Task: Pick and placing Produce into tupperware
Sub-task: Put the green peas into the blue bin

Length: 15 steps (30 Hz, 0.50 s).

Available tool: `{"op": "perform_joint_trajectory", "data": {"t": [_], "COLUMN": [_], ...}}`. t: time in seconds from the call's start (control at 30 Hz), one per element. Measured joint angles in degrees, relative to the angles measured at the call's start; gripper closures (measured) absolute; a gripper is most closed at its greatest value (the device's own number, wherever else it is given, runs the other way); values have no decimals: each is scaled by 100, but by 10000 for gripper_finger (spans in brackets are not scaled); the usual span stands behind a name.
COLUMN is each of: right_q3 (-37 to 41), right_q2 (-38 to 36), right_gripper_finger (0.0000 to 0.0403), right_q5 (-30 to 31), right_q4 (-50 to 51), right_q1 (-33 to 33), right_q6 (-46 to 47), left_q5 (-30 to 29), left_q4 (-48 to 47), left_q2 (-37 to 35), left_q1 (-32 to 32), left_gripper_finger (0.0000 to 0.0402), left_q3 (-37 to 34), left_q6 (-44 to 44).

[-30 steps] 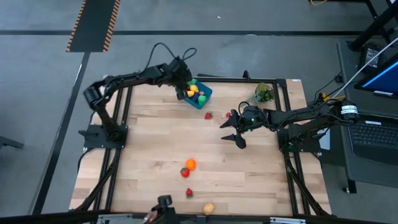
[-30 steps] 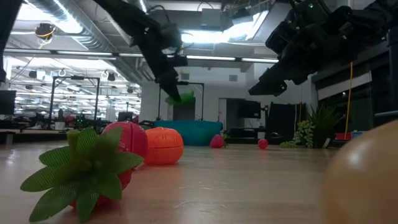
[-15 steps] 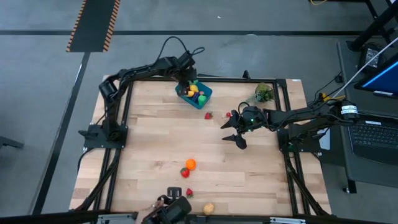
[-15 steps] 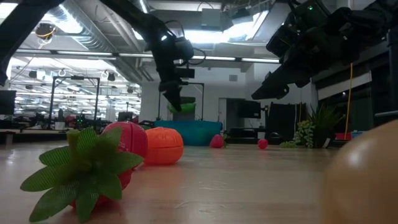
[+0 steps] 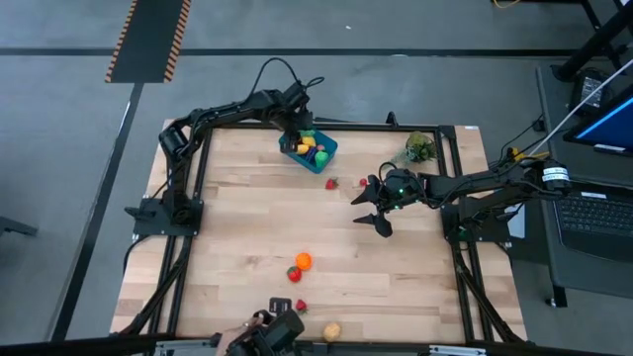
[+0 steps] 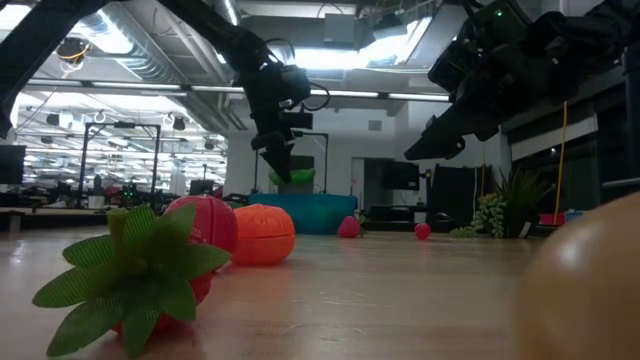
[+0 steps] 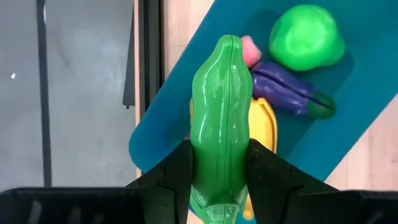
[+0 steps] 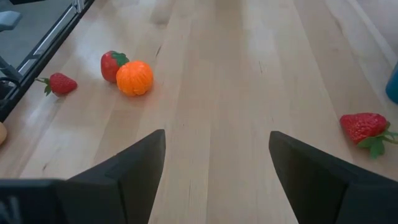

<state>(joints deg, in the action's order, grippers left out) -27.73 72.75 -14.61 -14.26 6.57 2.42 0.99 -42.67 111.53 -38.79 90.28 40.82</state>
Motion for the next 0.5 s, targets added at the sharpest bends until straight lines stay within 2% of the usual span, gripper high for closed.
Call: {"op": "perform_joint_trajectory", "data": {"t": [0.5], "right_q3": [0], "right_q2": [0], "right_gripper_finger": [114], "right_q5": [0], "right_q4": [0], "right_q1": [0], "right_q6": [0], "left_q5": [-13], "left_q4": [16], "left_q2": [595], "left_q1": [-17], "left_gripper_finger": [287], "left_q3": [-4], "left_q6": [246]}}
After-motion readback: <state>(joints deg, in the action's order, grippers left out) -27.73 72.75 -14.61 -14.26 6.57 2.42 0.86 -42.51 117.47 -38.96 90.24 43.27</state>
